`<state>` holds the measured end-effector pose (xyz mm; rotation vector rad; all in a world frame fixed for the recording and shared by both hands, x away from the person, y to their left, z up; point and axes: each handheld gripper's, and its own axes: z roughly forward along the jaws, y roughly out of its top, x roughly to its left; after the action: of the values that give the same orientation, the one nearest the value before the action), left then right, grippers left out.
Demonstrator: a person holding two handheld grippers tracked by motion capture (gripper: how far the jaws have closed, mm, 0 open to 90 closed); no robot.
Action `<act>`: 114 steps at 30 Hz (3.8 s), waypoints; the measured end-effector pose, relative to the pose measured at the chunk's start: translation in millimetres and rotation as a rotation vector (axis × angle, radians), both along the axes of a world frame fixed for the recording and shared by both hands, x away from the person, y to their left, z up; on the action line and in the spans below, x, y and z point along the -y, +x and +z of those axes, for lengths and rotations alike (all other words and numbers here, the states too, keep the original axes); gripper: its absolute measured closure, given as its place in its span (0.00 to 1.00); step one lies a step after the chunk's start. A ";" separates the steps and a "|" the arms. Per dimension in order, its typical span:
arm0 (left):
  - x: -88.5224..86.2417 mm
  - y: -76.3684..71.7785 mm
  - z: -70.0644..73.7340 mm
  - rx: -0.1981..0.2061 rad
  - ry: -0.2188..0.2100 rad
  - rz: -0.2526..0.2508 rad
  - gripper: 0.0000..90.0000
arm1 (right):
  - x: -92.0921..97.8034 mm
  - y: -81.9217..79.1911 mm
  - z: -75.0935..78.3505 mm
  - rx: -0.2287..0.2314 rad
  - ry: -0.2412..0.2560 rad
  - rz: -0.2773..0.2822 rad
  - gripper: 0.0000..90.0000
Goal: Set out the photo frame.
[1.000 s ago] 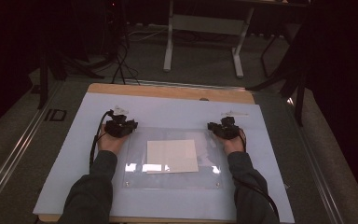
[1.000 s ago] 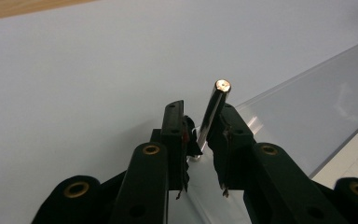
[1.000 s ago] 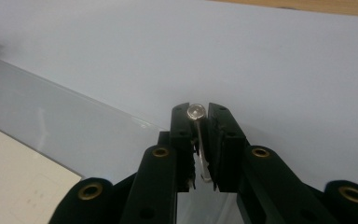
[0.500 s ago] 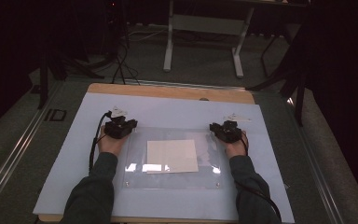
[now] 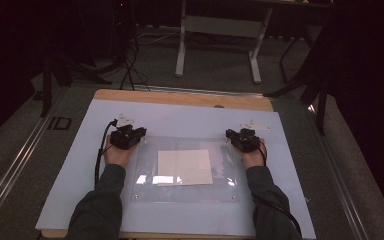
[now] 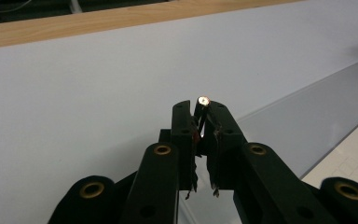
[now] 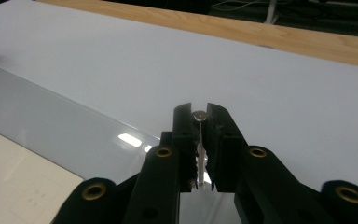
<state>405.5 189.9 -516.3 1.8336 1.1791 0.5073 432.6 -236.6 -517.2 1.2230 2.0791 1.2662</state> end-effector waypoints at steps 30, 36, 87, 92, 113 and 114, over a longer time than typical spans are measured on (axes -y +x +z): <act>-1.9 8.5 0.5 -0.009 -0.022 -0.021 0.95 | 2.0 6.8 4.4 -0.061 0.001 0.021 0.94; -2.6 12.8 1.4 -0.032 -0.030 -0.022 0.95 | 1.9 10.2 6.2 -0.087 0.001 0.017 0.94; -1.9 44.7 3.7 -0.173 -0.123 0.058 0.96 | 14.7 3.9 15.1 -0.069 0.019 -0.003 0.81; -2.4 45.6 3.7 -0.180 -0.128 0.058 0.96 | 24.0 -9.5 12.2 -0.063 0.012 0.009 0.79; -2.9 48.3 3.1 -0.191 -0.140 0.063 0.96 | 37.7 -49.9 -4.0 -0.052 -0.082 0.060 0.78; -3.0 48.4 3.0 -0.192 -0.142 0.063 0.96 | 38.1 -50.8 -5.4 -0.055 -0.087 0.062 0.78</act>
<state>453.9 192.9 -513.4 1.7566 1.3700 0.2791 381.8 -274.7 -522.6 1.1767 2.2024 1.1680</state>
